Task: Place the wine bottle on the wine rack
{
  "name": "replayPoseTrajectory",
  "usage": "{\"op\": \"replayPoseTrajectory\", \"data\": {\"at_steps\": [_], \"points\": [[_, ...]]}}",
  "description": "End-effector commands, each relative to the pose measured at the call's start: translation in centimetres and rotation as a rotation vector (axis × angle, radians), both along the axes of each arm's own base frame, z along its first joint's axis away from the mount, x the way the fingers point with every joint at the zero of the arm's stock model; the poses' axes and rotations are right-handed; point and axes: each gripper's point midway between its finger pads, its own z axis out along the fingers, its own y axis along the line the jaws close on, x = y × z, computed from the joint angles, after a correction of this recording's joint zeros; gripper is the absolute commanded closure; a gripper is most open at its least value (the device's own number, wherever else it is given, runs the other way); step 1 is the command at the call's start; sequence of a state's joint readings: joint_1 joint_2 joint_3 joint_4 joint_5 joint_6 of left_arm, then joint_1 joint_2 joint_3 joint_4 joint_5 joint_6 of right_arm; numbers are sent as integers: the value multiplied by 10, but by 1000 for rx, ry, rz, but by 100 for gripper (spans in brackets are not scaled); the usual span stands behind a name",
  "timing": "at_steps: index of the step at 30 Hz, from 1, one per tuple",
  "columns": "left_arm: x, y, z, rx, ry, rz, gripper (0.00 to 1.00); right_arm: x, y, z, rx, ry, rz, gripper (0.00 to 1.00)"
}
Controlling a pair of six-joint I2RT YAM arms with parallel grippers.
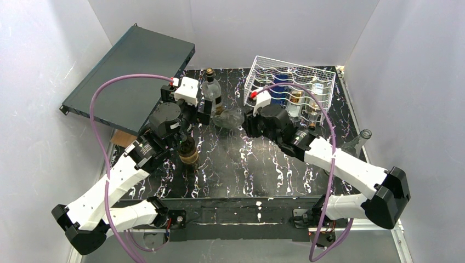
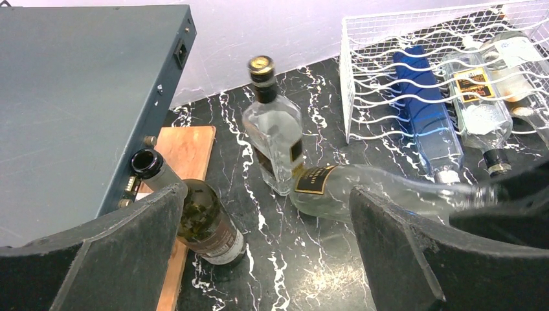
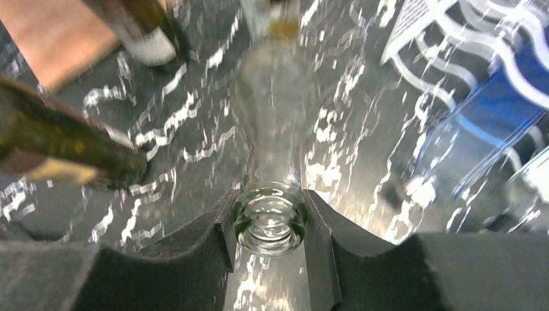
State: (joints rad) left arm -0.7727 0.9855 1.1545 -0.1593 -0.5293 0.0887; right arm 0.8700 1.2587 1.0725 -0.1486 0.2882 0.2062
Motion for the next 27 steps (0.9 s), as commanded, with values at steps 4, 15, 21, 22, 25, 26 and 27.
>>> {"op": "replayPoseTrajectory", "data": {"at_steps": [4,15,21,22,25,26,27], "points": [[-1,0,12,-30,-23,2,1,-37,-21,-75,-112,212,34,99],[1,-3,8,-18,-8,3,1,-53,-29,-109,-112,287,24,99],[1,-5,8,-21,-5,-2,1,-66,-35,-141,-126,377,-8,99],[1,-6,7,-23,-3,-7,1,-68,-35,-146,-132,394,-8,99],[1,-7,6,-27,0,-12,1,-75,-34,-161,-156,443,-3,99],[2,-8,6,-24,1,-11,1,-76,-33,-166,-164,455,-2,99],[2,-8,4,-20,5,-11,1,-77,-33,-169,-173,464,-1,99]]}}
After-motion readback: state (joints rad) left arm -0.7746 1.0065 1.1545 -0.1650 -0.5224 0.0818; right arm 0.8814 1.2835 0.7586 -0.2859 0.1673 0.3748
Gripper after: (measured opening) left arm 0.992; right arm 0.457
